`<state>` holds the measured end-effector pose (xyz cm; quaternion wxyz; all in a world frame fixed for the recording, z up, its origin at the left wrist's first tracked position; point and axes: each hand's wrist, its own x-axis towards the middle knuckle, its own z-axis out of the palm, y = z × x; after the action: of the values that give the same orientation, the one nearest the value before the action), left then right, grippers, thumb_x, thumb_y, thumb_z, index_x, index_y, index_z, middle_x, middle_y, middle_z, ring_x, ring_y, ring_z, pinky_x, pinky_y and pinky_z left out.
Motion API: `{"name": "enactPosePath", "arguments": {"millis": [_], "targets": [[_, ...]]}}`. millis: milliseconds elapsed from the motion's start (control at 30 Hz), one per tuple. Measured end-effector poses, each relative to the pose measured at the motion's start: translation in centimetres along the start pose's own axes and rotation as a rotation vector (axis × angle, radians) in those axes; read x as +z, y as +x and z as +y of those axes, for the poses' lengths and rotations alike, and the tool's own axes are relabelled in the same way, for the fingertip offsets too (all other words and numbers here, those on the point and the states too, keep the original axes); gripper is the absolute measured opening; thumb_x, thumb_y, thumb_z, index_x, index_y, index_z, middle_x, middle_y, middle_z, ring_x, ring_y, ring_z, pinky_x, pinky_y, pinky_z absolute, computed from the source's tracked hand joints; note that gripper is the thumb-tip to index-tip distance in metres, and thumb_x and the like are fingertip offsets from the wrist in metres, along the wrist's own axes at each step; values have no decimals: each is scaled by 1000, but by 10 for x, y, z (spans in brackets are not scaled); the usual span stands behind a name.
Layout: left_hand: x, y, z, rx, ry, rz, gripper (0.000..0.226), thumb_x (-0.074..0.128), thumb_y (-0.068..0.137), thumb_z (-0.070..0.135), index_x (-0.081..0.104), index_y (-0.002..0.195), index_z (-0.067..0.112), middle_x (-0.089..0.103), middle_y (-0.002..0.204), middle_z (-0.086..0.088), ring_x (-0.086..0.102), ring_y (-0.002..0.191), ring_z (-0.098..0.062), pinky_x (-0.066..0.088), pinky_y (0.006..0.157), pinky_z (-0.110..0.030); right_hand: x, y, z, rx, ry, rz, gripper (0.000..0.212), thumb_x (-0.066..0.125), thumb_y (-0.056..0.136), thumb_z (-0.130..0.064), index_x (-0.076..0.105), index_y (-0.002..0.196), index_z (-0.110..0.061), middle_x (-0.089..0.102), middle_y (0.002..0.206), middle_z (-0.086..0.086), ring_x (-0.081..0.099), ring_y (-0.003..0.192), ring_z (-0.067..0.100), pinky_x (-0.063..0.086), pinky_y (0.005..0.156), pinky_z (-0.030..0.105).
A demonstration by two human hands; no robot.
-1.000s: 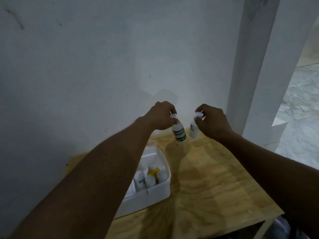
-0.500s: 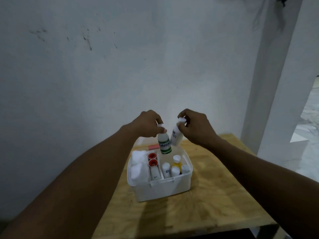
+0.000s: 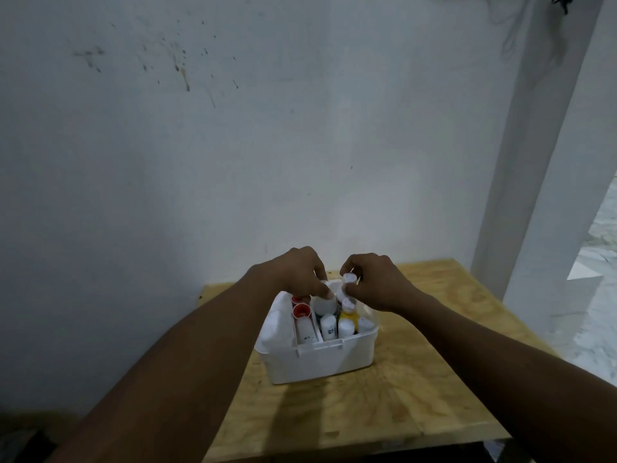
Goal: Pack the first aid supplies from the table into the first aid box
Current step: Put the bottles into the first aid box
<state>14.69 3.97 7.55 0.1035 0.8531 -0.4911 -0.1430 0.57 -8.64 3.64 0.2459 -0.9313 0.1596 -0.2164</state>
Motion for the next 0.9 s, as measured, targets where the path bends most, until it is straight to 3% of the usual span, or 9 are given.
{"name": "enactPosePath", "arguments": {"millis": [100,200,300,600,767,900], "targets": [[3,-1,4,-31,-21,-51,37,83,79,39,75,102,12,72,74,3,70,65,-13,56,62,-24,1,2,0,30,-6,-50,18,73,74,-21,71,92,-19,69,95,-2,65,86,18,54,75,34],[5,-3,6,-82,-89,-143,37,85,77,34,76,98,4,76,75,-6,73,68,-19,64,75,-34,3,6,2,72,-3,-83,19,74,74,-22,73,93,-19,68,95,-1,66,87,19,55,77,35],[7,-5,6,-109,-150,-199,37,86,78,29,76,99,1,78,83,-13,73,70,-24,64,78,-39,6,11,4,126,13,-121,24,76,74,-24,75,97,-18,71,99,3,67,87,19,55,76,33],[0,-10,12,-184,-144,-250,30,69,87,30,77,102,5,80,90,-4,73,74,-18,55,77,-30,5,15,-2,165,42,-223,20,69,84,-22,77,100,-13,74,105,6,65,92,18,49,75,27],[-7,-14,11,-185,-151,-178,28,65,89,26,75,105,5,80,91,-3,73,81,-18,54,71,-30,0,17,-4,165,27,-182,21,64,88,-22,75,102,-12,71,113,5,62,96,18,45,78,27],[-14,-17,-10,-152,-177,97,28,66,91,30,77,103,6,77,97,-5,73,92,-23,58,78,-31,-8,25,0,217,23,-78,21,64,88,-30,71,101,-15,67,118,4,61,100,19,44,79,27]]}}
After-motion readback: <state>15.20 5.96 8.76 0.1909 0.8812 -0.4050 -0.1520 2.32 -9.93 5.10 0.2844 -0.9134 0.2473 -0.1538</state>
